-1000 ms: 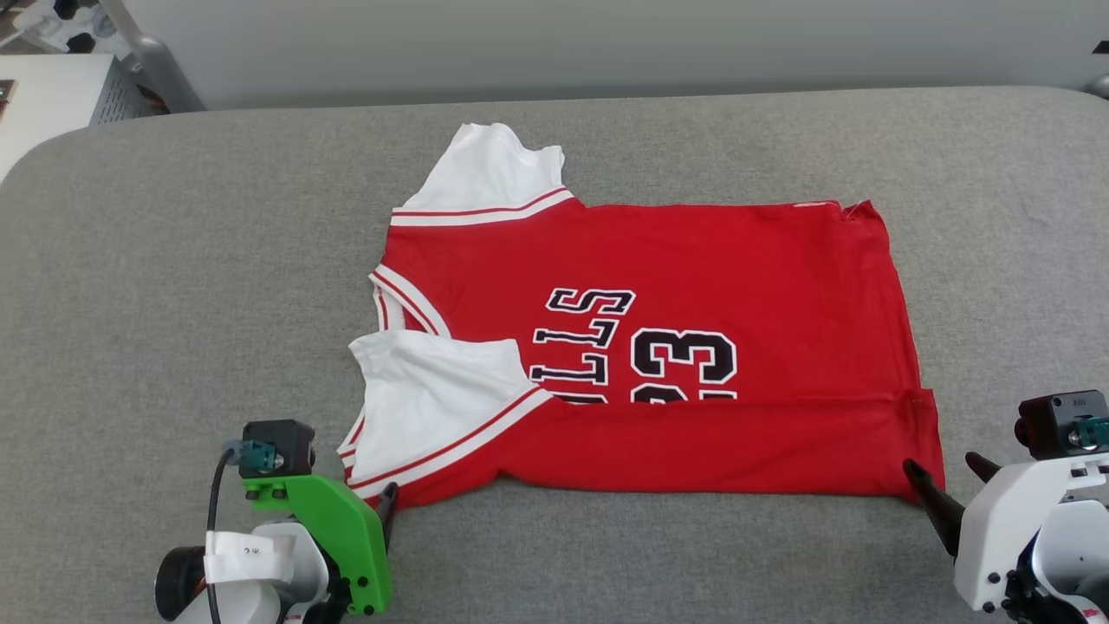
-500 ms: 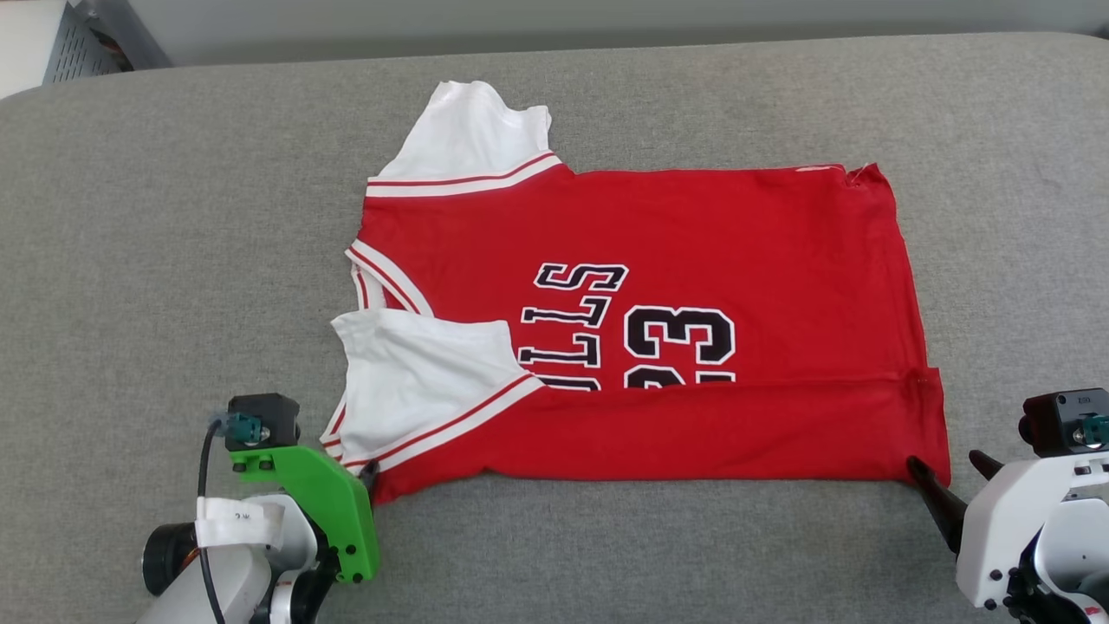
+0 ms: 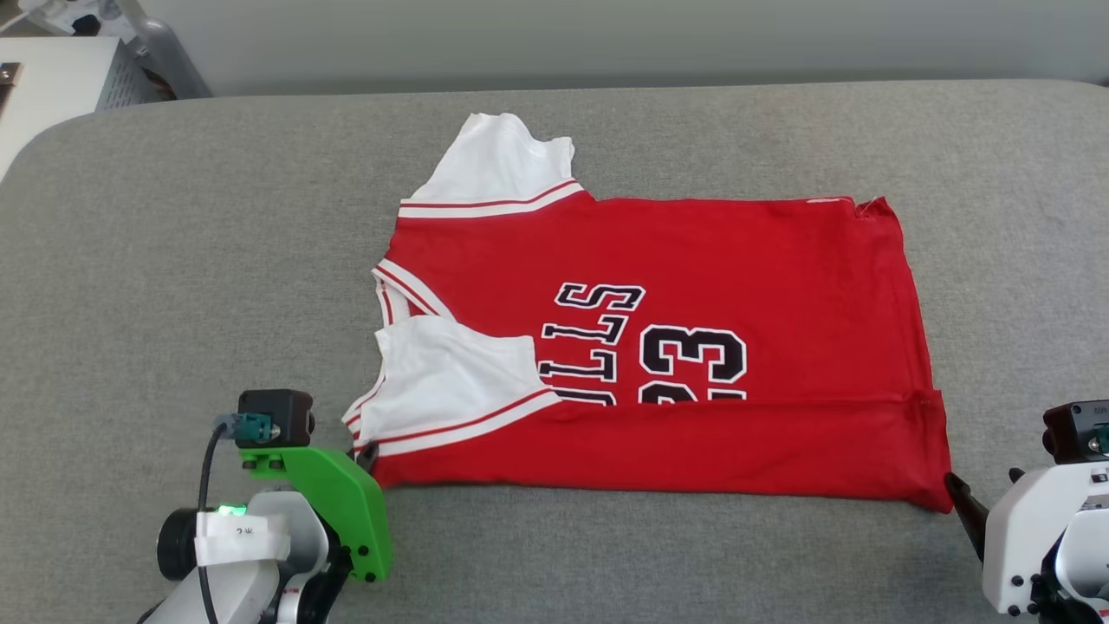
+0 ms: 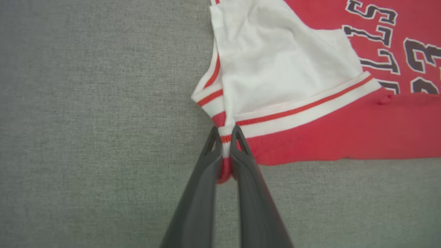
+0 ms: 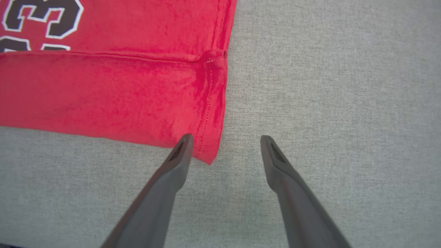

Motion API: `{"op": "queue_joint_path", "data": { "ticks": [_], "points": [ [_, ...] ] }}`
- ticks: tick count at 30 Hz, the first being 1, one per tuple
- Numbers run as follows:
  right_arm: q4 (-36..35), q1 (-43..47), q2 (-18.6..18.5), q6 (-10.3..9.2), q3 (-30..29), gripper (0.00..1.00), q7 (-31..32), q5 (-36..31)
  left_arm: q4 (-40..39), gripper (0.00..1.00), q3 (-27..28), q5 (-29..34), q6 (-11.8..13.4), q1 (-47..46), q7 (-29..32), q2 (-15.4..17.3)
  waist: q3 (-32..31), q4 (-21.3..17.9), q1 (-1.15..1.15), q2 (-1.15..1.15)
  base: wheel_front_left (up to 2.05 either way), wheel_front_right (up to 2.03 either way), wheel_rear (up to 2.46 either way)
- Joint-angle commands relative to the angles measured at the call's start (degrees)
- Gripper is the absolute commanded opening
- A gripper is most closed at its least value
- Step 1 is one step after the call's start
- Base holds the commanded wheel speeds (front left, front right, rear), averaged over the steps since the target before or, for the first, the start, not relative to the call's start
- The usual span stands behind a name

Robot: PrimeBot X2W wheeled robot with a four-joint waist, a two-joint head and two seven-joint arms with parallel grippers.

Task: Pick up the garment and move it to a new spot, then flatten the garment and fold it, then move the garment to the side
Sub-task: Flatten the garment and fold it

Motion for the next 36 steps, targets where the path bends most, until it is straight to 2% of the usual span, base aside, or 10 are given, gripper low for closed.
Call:
{"op": "queue_joint_path", "data": {
  "ticks": [1, 12, 25, 26, 27, 28, 29, 36],
  "points": [
    [0.51, 0.03, 0.37, -0.05, -0.38, 1.00, -0.14, -0.48, -1.08, 0.00, 0.55, 0.57, 0.18, -0.04, -0.81, 0.59, -0.92, 0.93, 0.00, 0.00, 0.00, 0.00, 0.00],
    [4.77, -2.05, 3.43, -0.05, -1.84, 1.00, 0.76, -2.27, -9.42, 0.00, 0.09, 1.02, 1.03, 0.95, 0.54, 2.34, 0.18, 1.36, 0.00, 0.00, 0.00, 0.00, 0.00],
    [11.57, -4.73, 5.50, -0.05, -0.03, 1.00, 0.61, -1.57, -10.63, 0.00, -0.65, 0.84, 0.96, 0.82, 1.99, 2.99, 3.32, 2.72, 0.00, 0.00, 0.00, 0.00, 0.00],
    [12.06, -4.75, 5.55, -0.05, 0.20, 0.74, 0.86, -1.42, -10.57, 0.00, -0.69, 0.80, 0.92, 0.77, 1.98, 2.95, 3.52, 2.87, 0.00, 0.00, 0.00, 0.00, 0.00],
    [12.47, -4.78, 5.56, -0.05, 0.28, 0.35, 1.00, -1.32, -10.50, 0.00, -0.72, 0.77, 0.87, 0.73, 1.95, 2.90, 3.65, 2.96, 0.00, 0.00, 0.00, 0.00, 0.00],
    [12.95, -4.82, 5.54, -0.05, 0.35, 0.04, 1.14, -1.20, -10.37, 0.00, -0.77, 0.75, 0.82, 0.67, 1.92, 2.84, 3.79, 3.08, 0.00, 0.00, 0.00, 0.00, 0.00],
    [13.30, -4.85, 5.47, -0.05, 0.43, 0.00, 1.23, -1.13, -10.25, 0.00, -0.82, 0.73, 0.77, 0.61, 1.91, 2.78, 3.87, 3.18, 0.00, 0.00, 0.00, 0.00, 0.00],
    [13.90, -5.17, 3.90, -0.05, -0.11, 0.00, 0.63, -0.91, -8.61, 0.00, -1.08, 0.24, 0.38, 0.96, 1.89, 2.69, 2.57, 3.20, 0.00, 0.00, 0.00, 0.00, 0.00]
  ]
}}
